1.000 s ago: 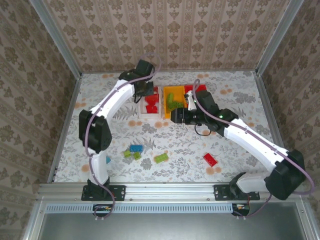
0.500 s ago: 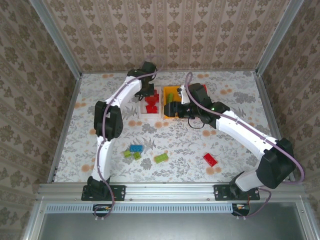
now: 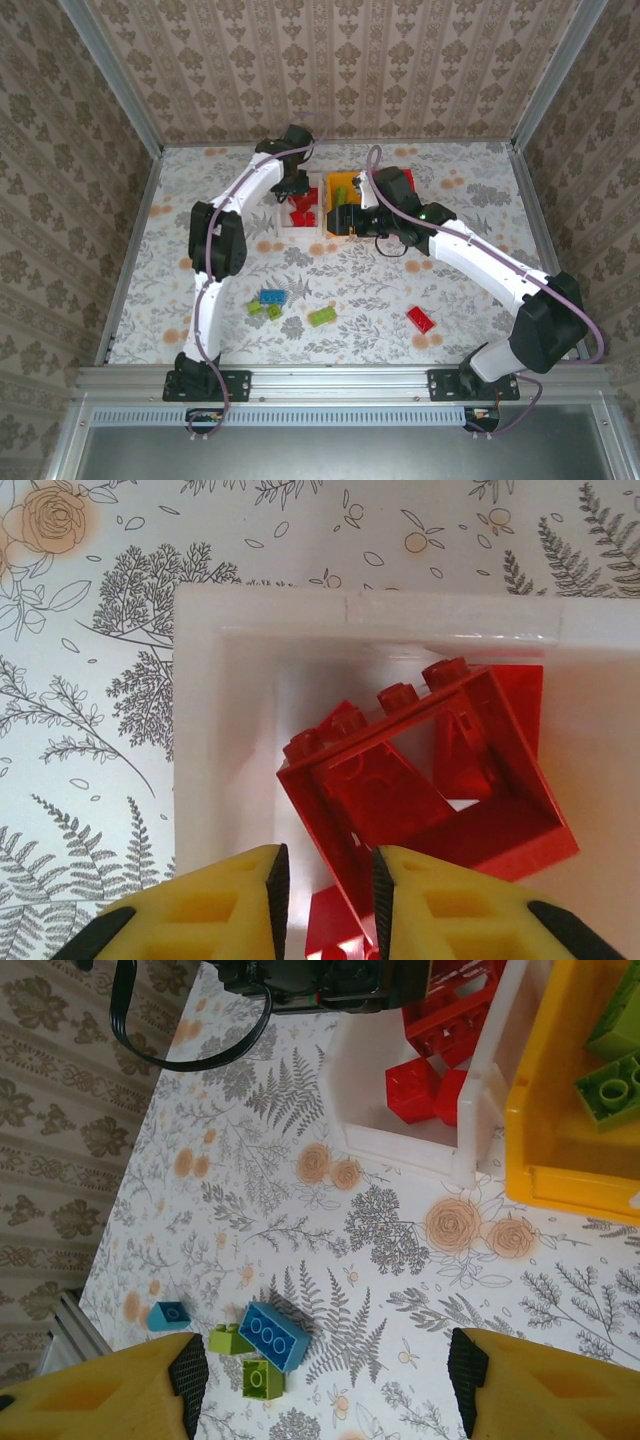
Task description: Sort the legos into containers by color
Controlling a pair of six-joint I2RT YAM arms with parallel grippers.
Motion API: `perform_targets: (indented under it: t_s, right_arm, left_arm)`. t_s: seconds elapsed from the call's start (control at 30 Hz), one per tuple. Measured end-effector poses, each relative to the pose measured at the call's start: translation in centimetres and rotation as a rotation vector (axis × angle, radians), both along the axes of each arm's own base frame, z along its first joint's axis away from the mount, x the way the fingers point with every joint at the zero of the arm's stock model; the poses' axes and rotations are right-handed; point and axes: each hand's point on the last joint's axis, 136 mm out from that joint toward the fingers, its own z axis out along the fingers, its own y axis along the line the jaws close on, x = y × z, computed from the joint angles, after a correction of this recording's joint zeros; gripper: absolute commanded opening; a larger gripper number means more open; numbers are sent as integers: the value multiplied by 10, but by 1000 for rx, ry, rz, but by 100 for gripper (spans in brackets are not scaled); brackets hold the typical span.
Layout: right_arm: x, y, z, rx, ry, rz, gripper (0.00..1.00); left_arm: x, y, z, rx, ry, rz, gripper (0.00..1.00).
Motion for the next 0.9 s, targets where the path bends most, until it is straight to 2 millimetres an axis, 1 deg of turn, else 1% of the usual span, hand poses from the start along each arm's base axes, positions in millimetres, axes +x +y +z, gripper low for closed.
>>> perform_targets:
  t_s: [0.07,0.13,0.23,0.3,0.33,0.4,0.43,0.47,0.5,0.53,0.6,0.63,0.7,0.73,0.8,0.9]
  right_arm:
    - [-1,2,-2,4,-35,29,69]
    - [-7,4,-9,-8,-70,71,69]
    - [-25,14,-30,-61,-119,179,70]
    - [-46,29,-45,-99,-163,294,72]
    - [-56,36,-49,-110,-185,341,73]
    - [-80,56,-58,-131,-248,464,75]
    - [-91,68,-61,-138,-281,524,75]
    - [-101,78,-64,-140,-310,573,76]
    - [-112,93,-67,-138,-345,632,76]
    - [-121,104,-71,-136,-373,677,77]
    - [-138,126,-82,-130,-412,751,80]
    - [-145,136,-90,-128,-430,784,83]
    - [-158,156,-106,-132,-455,838,84]
    - [-163,167,-116,-140,-465,860,84]
    - [-172,189,-131,-151,-490,891,86]
    - [-180,223,-146,-157,-542,901,89]
  left_arm:
    - [-3,0,12,-14,-13,4,36]
    - [-11,2,31,-38,-33,13,40]
    - [-34,12,66,-86,-67,43,45]
    - [-60,27,93,-134,-92,76,46]
    - [-72,37,102,-154,-101,96,47]
    - [-102,68,118,-193,-114,168,47]
    - [-120,87,122,-211,-117,217,47]
    - [-133,102,124,-222,-121,257,48]
    - [-151,121,126,-235,-124,312,48]
    - [-169,137,125,-241,-121,358,48]
    - [-205,157,122,-248,-109,427,48]
    - [-222,164,121,-251,-102,450,48]
    - [-252,174,121,-260,-96,488,48]
    - [-265,178,122,-266,-98,505,48]
    - [-286,186,128,-274,-112,536,48]
    - [-309,196,136,-277,-137,570,49]
